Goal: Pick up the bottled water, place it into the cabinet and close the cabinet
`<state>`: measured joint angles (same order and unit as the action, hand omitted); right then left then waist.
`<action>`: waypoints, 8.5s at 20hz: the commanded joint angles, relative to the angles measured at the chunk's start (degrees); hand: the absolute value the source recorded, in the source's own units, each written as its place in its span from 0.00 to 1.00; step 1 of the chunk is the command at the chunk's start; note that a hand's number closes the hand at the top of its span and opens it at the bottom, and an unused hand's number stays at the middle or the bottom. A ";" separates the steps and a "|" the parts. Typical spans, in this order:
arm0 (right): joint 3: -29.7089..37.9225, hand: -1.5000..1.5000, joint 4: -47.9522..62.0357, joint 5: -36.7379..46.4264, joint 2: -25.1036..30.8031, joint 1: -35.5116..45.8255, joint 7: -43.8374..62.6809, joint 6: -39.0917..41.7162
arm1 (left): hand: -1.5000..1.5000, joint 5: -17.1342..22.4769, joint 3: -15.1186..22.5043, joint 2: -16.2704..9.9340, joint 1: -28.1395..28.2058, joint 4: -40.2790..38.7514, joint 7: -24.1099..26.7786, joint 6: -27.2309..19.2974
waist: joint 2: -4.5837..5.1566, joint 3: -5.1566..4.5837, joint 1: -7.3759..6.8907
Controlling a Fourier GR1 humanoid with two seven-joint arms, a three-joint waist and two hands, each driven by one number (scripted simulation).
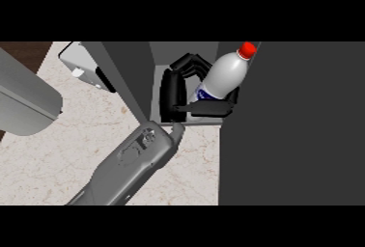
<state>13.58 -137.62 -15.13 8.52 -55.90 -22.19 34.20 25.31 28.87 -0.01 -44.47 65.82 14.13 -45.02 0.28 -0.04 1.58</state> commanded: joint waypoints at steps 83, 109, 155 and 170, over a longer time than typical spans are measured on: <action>-13.16 1.00 -9.64 0.23 6.87 4.04 13.65 7.93 | 0.00 3.15 11.01 -14.35 38.89 34.58 8.44 12.47 | -0.76 -0.06 -2.40; -58.09 1.00 -9.93 27.68 -2.68 22.48 35.22 -3.31 | 0.00 9.78 0.62 -27.42 58.63 46.75 16.52 23.07 | -0.95 -0.50 -2.88; -60.82 1.00 11.11 1.38 -7.03 48.73 53.51 -9.19 | 0.00 17.03 -8.96 -37.01 65.49 50.74 19.40 38.95 | 2.87 -0.83 -11.90; -43.59 1.00 11.26 -3.81 -8.16 47.15 47.39 -22.99 | 0.00 18.49 -11.98 -37.61 67.77 48.54 20.04 39.49 | 1.89 -0.59 -7.23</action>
<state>-35.51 -132.30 -21.92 6.92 -11.43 26.40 22.83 43.53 17.64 -37.65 22.57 115.29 33.55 -5.88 1.86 -0.82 -6.43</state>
